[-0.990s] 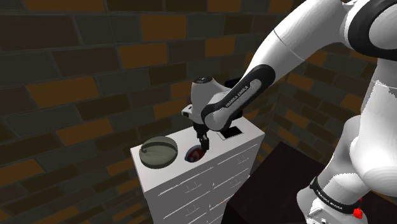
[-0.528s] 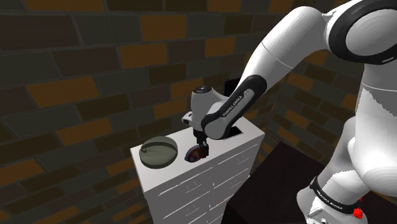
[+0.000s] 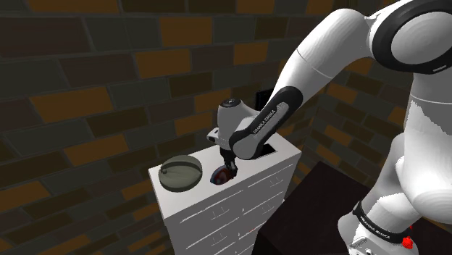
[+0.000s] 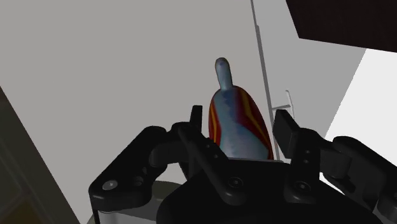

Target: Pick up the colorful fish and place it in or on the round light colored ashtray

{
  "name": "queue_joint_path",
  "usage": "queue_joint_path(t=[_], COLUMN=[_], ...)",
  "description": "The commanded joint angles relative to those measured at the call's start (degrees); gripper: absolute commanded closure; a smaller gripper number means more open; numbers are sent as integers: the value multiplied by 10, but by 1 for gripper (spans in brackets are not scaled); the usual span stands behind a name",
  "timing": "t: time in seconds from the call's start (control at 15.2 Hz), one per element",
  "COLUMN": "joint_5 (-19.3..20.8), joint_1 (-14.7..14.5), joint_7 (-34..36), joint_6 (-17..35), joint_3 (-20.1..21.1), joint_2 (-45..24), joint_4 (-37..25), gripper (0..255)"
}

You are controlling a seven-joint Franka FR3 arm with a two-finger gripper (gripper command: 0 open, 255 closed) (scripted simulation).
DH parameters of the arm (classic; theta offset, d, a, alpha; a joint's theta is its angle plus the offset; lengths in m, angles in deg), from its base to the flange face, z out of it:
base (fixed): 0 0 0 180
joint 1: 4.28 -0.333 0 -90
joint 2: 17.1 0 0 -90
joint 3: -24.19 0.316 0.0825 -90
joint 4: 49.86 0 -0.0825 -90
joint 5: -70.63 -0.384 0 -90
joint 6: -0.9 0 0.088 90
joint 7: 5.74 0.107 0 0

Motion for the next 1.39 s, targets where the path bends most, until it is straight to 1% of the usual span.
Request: queue_joint_path(t=[0.0, 0.53, 1.32], joint_5=[0, 0, -10], joint_1=[0, 0, 2], joint_7=[0, 0, -10], joint_6=[0, 0, -84], joint_3=[0, 0, 4], joint_2=[0, 0, 84], joint_4=[0, 0, 0], gripper=[255, 255, 255])
